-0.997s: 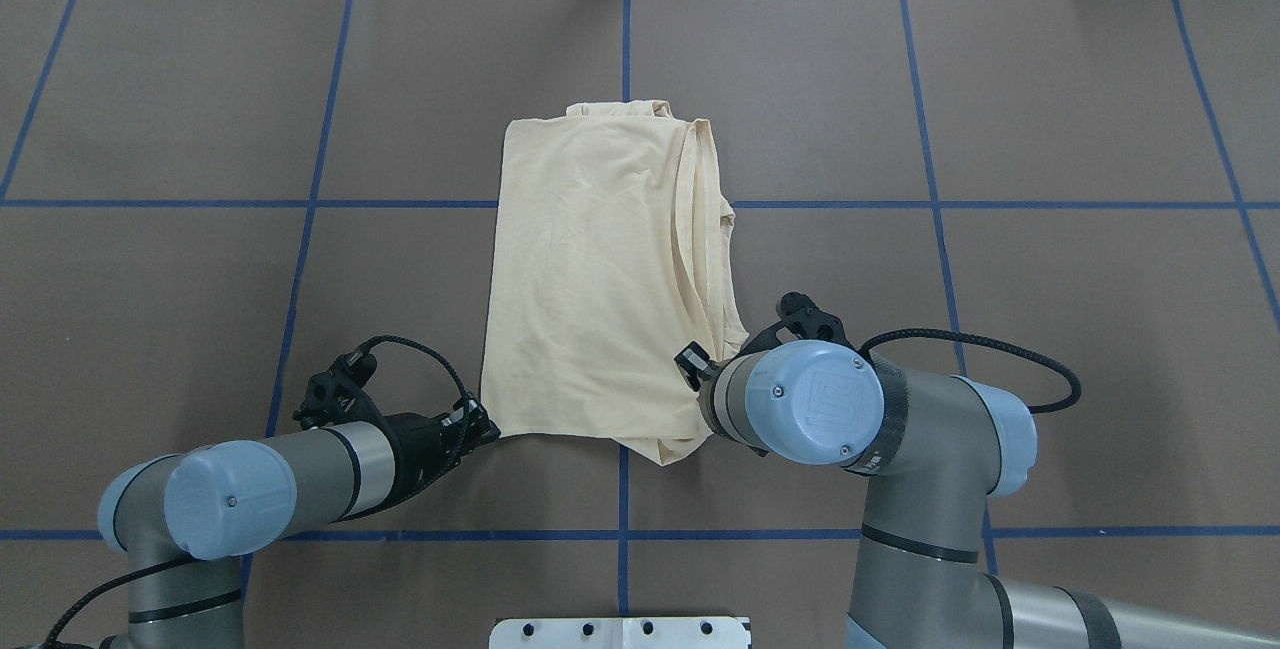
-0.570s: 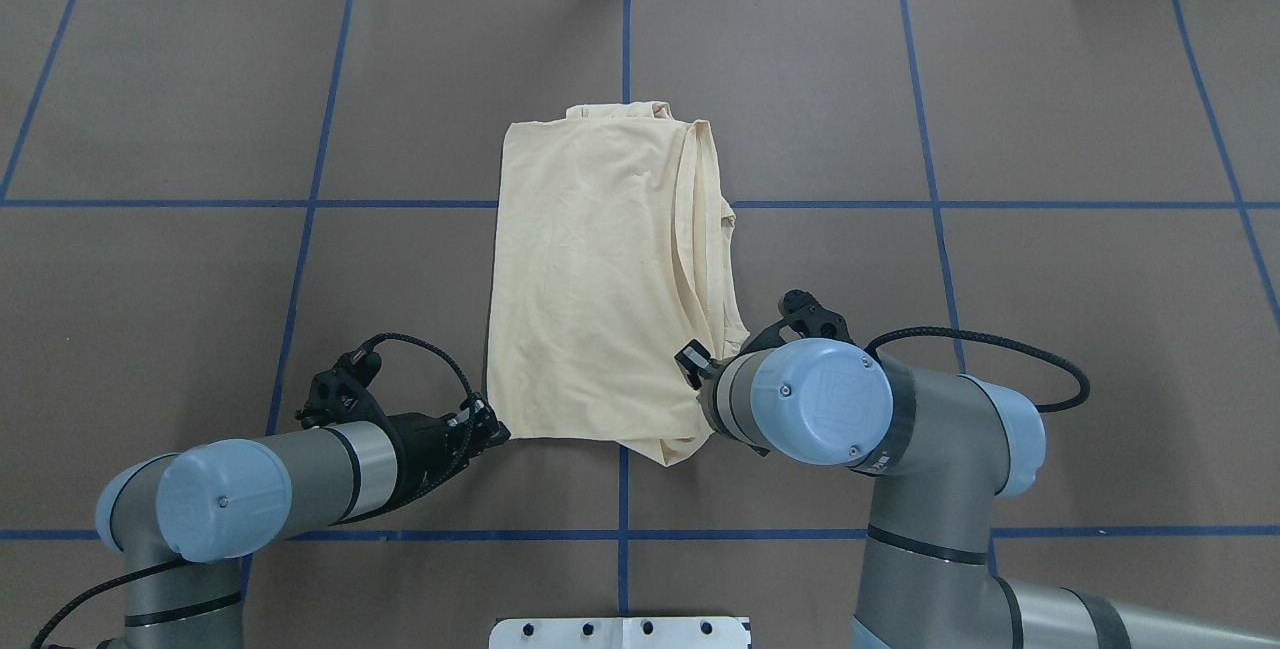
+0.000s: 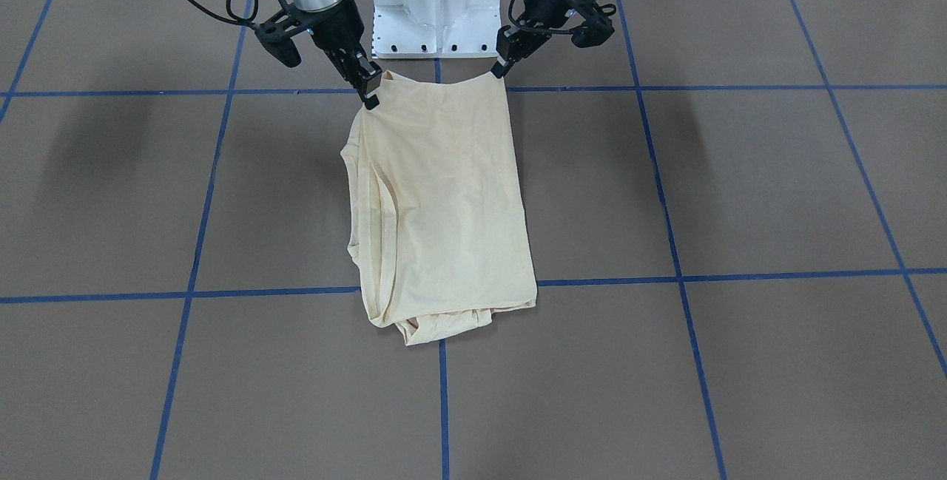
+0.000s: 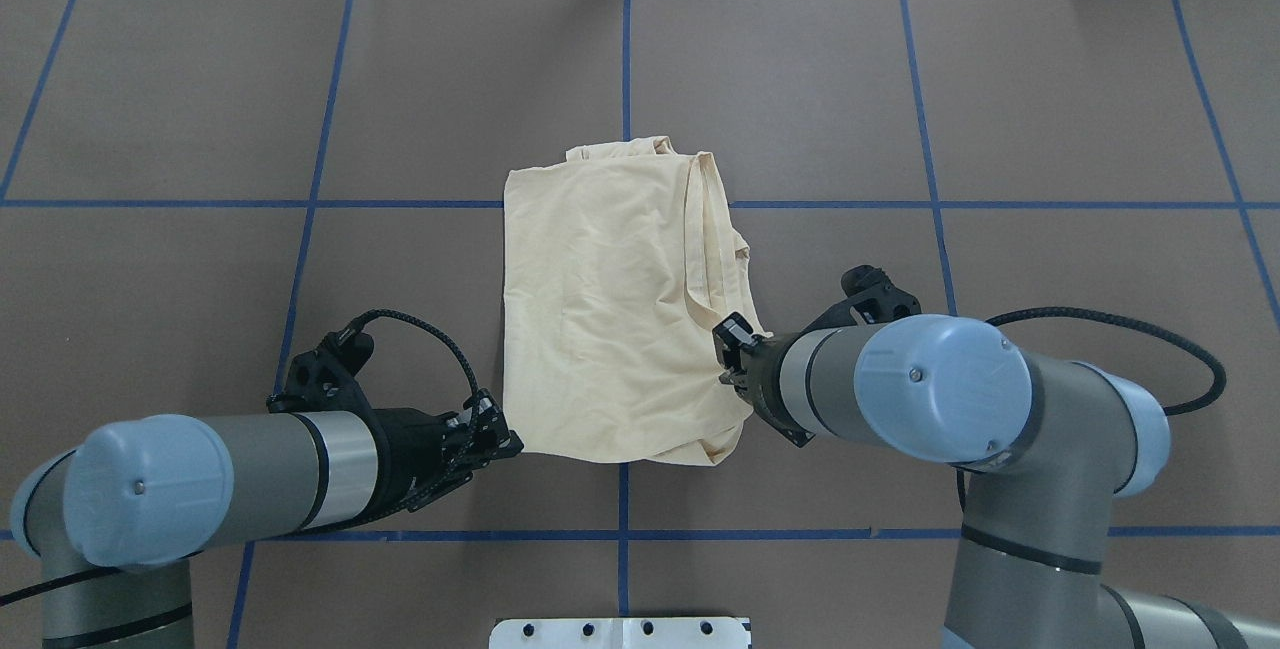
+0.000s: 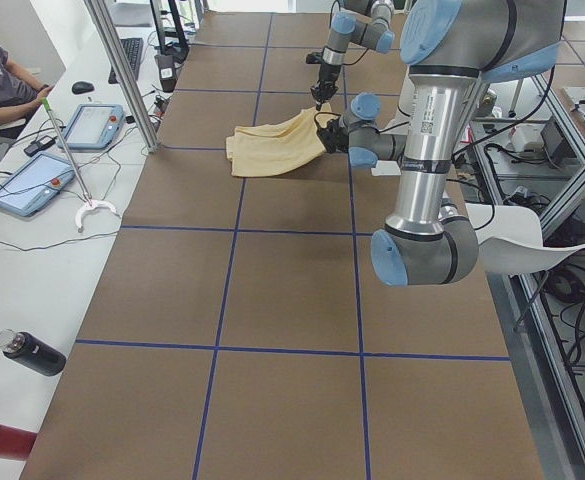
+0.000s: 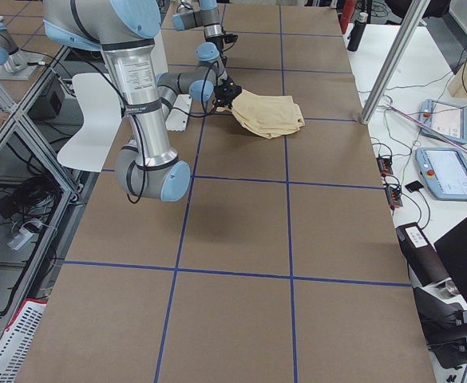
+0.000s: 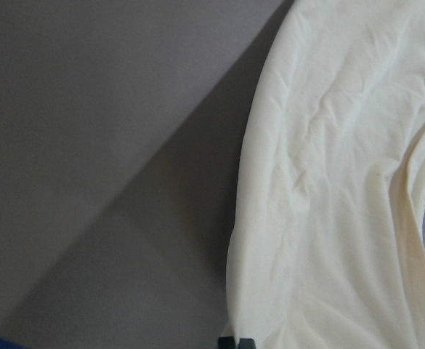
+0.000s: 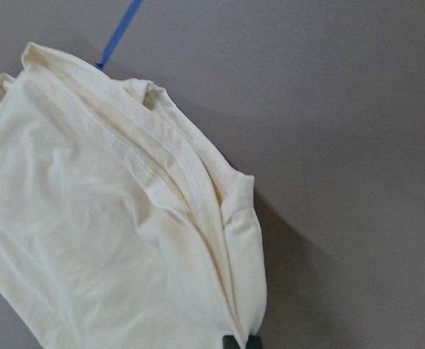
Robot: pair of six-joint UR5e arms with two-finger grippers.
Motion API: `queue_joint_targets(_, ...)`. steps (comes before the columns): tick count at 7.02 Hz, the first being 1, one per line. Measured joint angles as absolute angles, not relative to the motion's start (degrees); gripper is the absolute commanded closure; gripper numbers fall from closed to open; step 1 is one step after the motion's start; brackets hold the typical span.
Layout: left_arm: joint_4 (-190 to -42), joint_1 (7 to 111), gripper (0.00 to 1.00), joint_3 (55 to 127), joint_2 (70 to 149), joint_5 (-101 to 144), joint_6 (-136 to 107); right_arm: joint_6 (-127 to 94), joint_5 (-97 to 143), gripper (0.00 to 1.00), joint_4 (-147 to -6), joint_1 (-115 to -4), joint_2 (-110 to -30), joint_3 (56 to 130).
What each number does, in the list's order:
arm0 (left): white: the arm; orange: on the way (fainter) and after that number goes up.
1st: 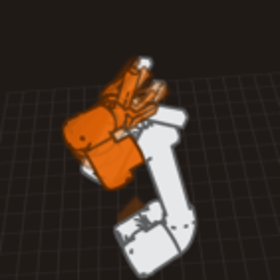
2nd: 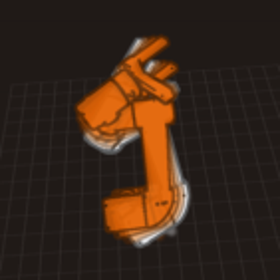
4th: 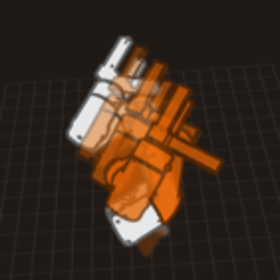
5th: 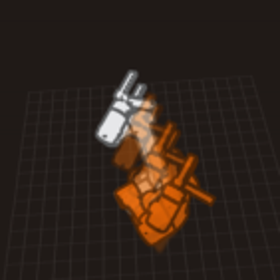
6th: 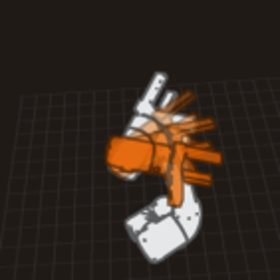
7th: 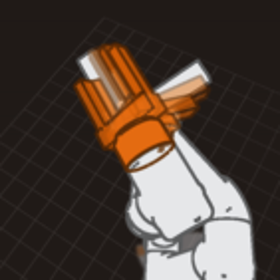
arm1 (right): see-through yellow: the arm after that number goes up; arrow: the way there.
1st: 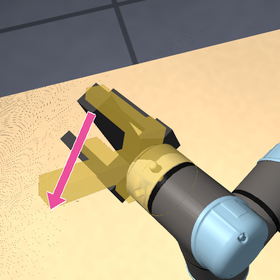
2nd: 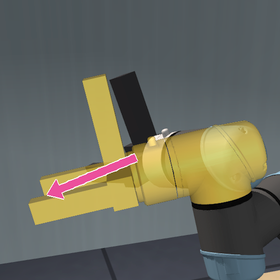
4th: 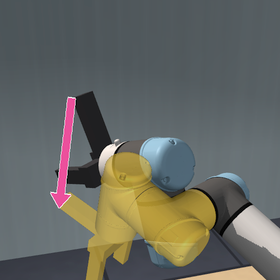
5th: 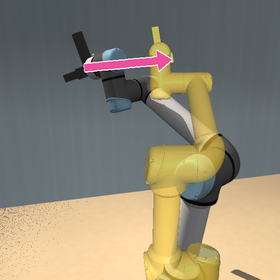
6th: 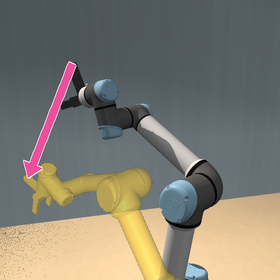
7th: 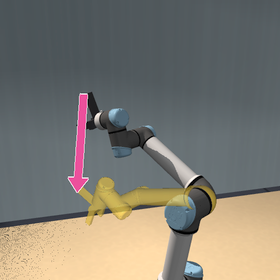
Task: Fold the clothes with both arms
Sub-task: 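Lift the near edge with both grippers and fold it toward the far edge, then release the shirt and raise both grippers away from it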
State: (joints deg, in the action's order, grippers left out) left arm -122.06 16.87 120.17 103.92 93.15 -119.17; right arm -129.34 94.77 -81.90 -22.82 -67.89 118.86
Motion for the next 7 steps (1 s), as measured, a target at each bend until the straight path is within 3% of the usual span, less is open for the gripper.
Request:
queue_joint_targets(2,-120.08,25.14,1.0,115.25,109.9,96.93,-111.82,-127.35,103.33,1.0,-81.3,-32.47,-61.21,108.94)
queue_joint_targets(6,-127.07,38.75,1.0,89.78,122.58,100.3,-101.6,-121.08,110.92,1.0,-73.74,-39.5,-45.29,79.92)
queue_joint_targets(7,-131.49,40.4,0.79,82.92,124.9,100.42,-100.99,-118.09,111.99,0.52,-72.01,-40.76,-42.67,74.18)
